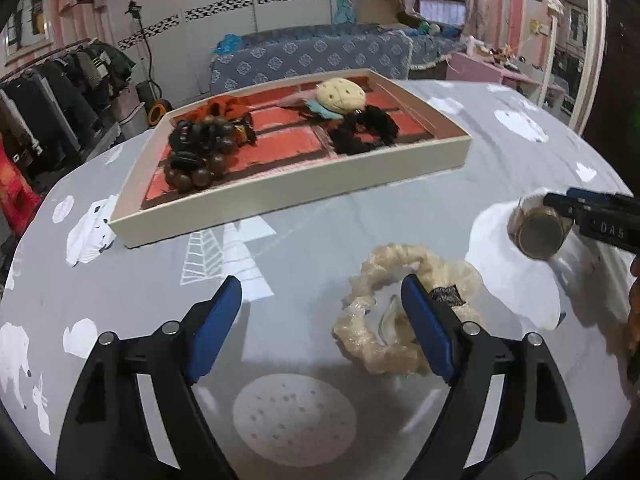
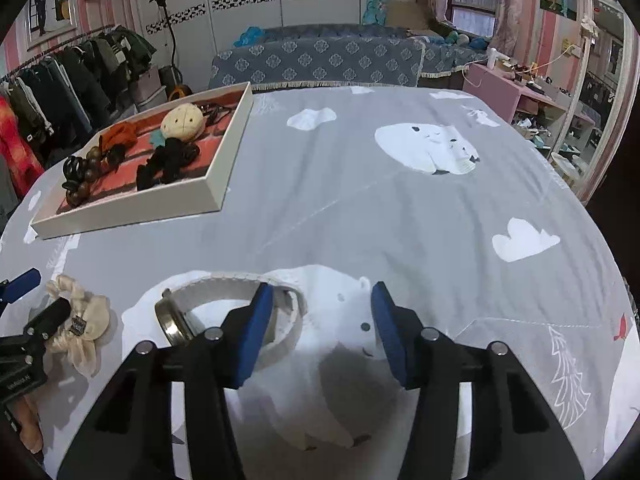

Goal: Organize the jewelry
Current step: 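Grasp the cream scrunchie with the left tool while the right tool grasps the white-band watch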

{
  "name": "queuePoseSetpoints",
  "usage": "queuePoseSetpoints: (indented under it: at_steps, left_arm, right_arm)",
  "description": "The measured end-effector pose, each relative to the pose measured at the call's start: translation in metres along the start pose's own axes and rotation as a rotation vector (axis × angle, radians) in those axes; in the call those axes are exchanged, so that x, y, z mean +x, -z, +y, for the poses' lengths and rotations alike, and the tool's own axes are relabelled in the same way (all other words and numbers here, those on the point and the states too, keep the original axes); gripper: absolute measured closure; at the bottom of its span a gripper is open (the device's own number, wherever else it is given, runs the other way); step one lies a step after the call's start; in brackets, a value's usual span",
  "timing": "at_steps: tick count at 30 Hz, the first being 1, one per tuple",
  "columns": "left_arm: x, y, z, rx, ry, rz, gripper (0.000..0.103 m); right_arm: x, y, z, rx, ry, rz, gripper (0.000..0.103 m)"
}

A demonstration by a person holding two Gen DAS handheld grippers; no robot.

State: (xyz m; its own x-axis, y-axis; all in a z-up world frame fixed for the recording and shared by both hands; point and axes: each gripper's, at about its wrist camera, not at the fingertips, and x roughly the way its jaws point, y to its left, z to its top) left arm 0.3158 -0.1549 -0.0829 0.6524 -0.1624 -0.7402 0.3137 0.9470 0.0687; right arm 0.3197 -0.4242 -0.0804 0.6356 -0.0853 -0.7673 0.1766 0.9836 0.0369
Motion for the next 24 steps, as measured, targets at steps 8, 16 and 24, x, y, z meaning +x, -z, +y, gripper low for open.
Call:
queuePoseSetpoints:
  at_steps: [8, 16, 24]
  left_arm:
    - [0.007, 0.002, -0.003, 0.013, 0.056, 0.040, 0.068]
    - [0.010, 0.003, -0.001, -0.009, 0.080, 0.048, 0.092]
    - [0.007, 0.000, 0.004, -0.032, 0.075, 0.023, 0.096]
  right_arm:
    - [0.007, 0.005, 0.008, -0.034, 0.005, 0.034, 0.066]
    - [0.003, 0.005, 0.013, -0.045, -0.007, 0.023, 0.085]
    - [-0.004, 0.003, 0.012, -0.026, -0.004, -0.016, 0.092]
